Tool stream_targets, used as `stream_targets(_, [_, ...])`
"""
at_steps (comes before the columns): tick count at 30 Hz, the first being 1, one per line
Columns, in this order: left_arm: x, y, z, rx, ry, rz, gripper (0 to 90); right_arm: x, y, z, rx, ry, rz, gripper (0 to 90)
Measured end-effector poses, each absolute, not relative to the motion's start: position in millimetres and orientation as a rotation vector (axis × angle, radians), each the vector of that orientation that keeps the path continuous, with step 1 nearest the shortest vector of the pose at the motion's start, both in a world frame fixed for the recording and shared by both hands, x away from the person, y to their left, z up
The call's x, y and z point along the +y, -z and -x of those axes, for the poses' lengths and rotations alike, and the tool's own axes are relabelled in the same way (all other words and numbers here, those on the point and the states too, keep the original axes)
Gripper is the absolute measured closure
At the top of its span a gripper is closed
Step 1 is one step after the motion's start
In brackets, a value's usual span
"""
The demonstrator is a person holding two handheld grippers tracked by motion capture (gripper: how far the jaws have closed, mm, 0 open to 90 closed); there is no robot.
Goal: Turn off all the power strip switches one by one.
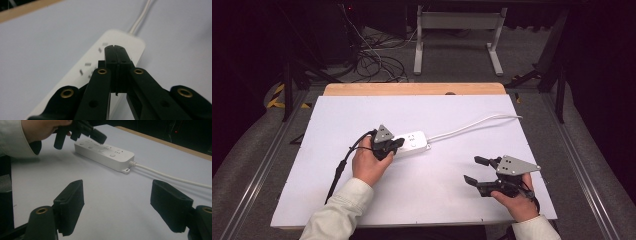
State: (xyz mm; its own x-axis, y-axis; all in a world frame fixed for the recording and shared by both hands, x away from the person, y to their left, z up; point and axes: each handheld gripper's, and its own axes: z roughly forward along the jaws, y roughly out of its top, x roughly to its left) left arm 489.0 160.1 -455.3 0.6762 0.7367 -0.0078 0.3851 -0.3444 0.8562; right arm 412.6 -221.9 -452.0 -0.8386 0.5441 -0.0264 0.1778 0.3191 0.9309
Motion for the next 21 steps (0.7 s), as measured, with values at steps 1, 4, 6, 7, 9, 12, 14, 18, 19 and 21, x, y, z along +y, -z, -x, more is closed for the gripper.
stream_targets(1, [159.4,448.2,-487.5,0.854,-0.468,-1.936,90.0,-222.1,452.2,-412.9,2.257,-1.525,-0.648,27.3])
stream_targets(4, [153.9,434.9,-485.1,0.821,-0.451,-1.909,90.0,-221.3,452.9,-413.2,2.264,-1.52,-0.649,27.3])
stream_targets(6, [148.0,436.3,-487.1,0.811,-0.453,-1.92,90.0,-221.0,452.9,-413.0,2.263,-1.521,-0.646,27.3])
stream_targets(7, [145.3,439.0,-489.3,0.811,-0.457,-1.934,90.0,-220.7,452.5,-412.2,2.262,-1.524,-0.645,27.3])
stream_targets(9, [139.4,446.5,-492.7,0.819,-0.447,-1.943,90.0,-220.7,452.3,-412.1,2.26,-1.529,-0.644,27.3])
stream_targets(12, [135.2,453.0,-497.5,0.829,-0.445,-1.949,90.0,-221.0,452.2,-412.2,2.258,-1.529,-0.644,27.3])
stream_targets(14, [133.4,456.4,-499.9,0.837,-0.431,-1.95,90.0,-221.2,452.6,-412.6,2.261,-1.523,-0.647,27.3])
stream_targets(18, [129.4,464.4,-502.1,0.848,-0.437,-1.995,90.0,-221.5,452.9,-412.7,2.26,-1.528,-0.65,27.3])
stream_targets(19, [129.1,466.1,-502.7,0.845,-0.451,-2.012,90.0,-221.5,452.9,-412.6,2.26,-1.528,-0.648,27.3])
stream_targets(21, [128.3,469.3,-503.6,0.854,-0.467,-2.031,90.0,-221.5,452.8,-412.4,2.26,-1.527,-0.647,27.2])
